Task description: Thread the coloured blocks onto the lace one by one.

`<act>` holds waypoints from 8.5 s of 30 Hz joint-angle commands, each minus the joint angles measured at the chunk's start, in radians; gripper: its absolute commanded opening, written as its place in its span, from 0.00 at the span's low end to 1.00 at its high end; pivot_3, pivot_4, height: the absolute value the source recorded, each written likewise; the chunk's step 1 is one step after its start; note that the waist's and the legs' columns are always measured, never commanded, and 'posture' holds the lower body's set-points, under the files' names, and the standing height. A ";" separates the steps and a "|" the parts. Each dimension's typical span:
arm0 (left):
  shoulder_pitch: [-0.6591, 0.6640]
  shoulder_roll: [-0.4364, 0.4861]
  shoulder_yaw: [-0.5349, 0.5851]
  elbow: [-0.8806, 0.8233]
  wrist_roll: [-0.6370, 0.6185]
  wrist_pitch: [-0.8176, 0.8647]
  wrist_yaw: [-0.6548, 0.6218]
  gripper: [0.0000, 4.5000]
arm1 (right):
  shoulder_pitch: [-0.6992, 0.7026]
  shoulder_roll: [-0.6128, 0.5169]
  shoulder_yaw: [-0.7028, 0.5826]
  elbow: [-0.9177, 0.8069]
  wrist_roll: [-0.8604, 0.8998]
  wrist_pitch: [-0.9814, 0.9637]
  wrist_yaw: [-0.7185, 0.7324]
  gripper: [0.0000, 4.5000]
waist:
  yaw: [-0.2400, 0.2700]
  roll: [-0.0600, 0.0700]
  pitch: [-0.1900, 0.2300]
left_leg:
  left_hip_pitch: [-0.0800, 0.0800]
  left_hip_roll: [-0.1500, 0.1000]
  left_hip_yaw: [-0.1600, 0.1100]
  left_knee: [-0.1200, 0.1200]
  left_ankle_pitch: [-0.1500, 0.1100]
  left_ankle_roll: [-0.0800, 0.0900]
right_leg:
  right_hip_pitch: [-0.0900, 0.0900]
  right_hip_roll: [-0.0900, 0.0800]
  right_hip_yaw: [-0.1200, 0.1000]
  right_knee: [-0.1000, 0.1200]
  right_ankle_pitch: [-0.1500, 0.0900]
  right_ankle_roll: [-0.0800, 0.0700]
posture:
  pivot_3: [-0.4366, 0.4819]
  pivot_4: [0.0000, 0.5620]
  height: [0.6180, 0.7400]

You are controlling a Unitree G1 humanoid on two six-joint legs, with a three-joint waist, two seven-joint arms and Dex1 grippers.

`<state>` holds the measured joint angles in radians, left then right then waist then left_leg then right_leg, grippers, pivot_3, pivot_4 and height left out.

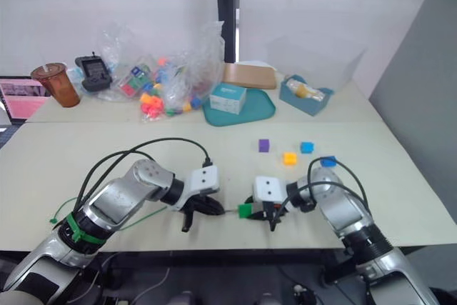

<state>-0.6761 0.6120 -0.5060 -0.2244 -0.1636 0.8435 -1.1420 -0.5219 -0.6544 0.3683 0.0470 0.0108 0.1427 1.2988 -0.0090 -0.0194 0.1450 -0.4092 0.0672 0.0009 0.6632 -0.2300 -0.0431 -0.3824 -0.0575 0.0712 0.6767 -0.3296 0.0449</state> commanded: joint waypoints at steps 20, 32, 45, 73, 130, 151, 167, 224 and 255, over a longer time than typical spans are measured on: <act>0.021 -0.206 -0.043 0.195 0.063 -0.231 0.099 0.00 | 0.070 -0.030 0.032 -0.067 -0.016 0.073 -0.002 0.28 | 0.019 0.000 0.000 | 0.010 0.000 -0.001 0.000 -0.001 0.001 | 0.015 -0.001 -0.002 -0.008 0.000 0.000 | 0.48 0.27 1.00; 0.072 -0.086 0.092 0.143 0.025 -0.246 0.077 0.72 | 0.086 -0.037 0.032 -0.065 -0.024 0.082 -0.009 0.28 | 0.017 0.000 0.000 | 0.010 0.000 -0.001 0.000 -0.001 0.002 | 0.016 0.000 -0.002 -0.010 0.000 0.001 | 0.48 0.27 1.00; 0.289 0.014 0.137 0.074 0.042 -0.321 0.097 0.67 | 0.074 -0.029 0.037 -0.049 -0.027 0.080 -0.008 0.28 | 0.014 -0.001 -0.001 | 0.011 0.001 -0.001 -0.002 -0.001 0.002 | 0.016 0.000 -0.002 -0.012 0.000 0.000 | 0.48 0.27 1.00; 0.215 -0.168 0.101 0.147 0.037 -0.365 0.117 0.01 | 0.077 -0.031 0.033 -0.058 -0.028 0.101 -0.018 0.28 | 0.014 -0.001 -0.001 | 0.014 0.000 -0.001 -0.002 -0.001 0.002 | 0.020 0.000 -0.002 -0.013 0.000 0.001 | 0.48 0.27 1.00; 0.029 -0.235 -0.154 0.295 0.213 -0.295 0.088 0.28 | 0.095 -0.118 -0.066 -0.101 0.015 0.110 -0.082 0.73 | 0.013 -0.002 -0.001 | 0.012 -0.001 -0.001 -0.002 -0.001 0.002 | 0.018 0.000 -0.002 -0.013 0.000 0.001 | 0.48 0.27 1.00; 0.228 0.031 0.028 0.085 0.133 -0.211 0.062 0.28 | 0.059 -0.087 -0.044 -0.052 0.047 0.037 -0.039 0.00 | -0.036 -0.002 0.000 | 0.015 0.002 -0.001 -0.005 -0.001 0.002 | 0.019 0.002 -0.002 -0.013 0.000 0.000 | 0.48 0.27 1.00; 0.645 0.667 0.506 0.447 0.053 -0.748 -0.121 0.28 | 0.023 -0.083 -0.051 -0.064 0.059 0.047 -0.014 0.00 | -0.060 0.003 0.003 | 0.029 0.005 0.004 -0.024 -0.002 0.002 | 0.020 0.003 0.001 -0.012 -0.005 -0.009 | 0.48 0.27 1.00; 0.242 -0.189 0.096 0.169 -0.030 -0.445 0.134 0.01 | 0.060 -0.117 0.022 -0.397 0.033 0.425 -0.139 0.00 | 0.018 -0.006 0.013 | -0.002 0.000 -0.001 -0.001 0.000 0.000 | -0.004 0.000 -0.002 0.004 -0.004 -0.005 | 0.48 0.27 1.00; 0.314 -0.068 0.186 0.058 -0.086 -0.382 0.092 0.00 | 0.523 0.268 -0.727 -0.500 0.162 0.480 -0.854 1.00 | 0.016 -0.006 0.013 | -0.001 0.000 -0.001 -0.002 0.000 0.000 | -0.004 0.000 -0.001 0.005 -0.004 -0.005 | 0.48 0.27 1.00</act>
<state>-0.3656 0.5414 -0.3337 -0.1335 -0.2376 0.4612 -1.0417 0.0047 -0.3978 -0.3199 -0.4581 0.1959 0.6915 0.5084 0.0071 -0.0254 0.1580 -0.4103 0.0676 0.0001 0.6613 -0.2299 -0.0435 -0.3861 -0.0574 0.0700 0.6817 -0.3332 0.0396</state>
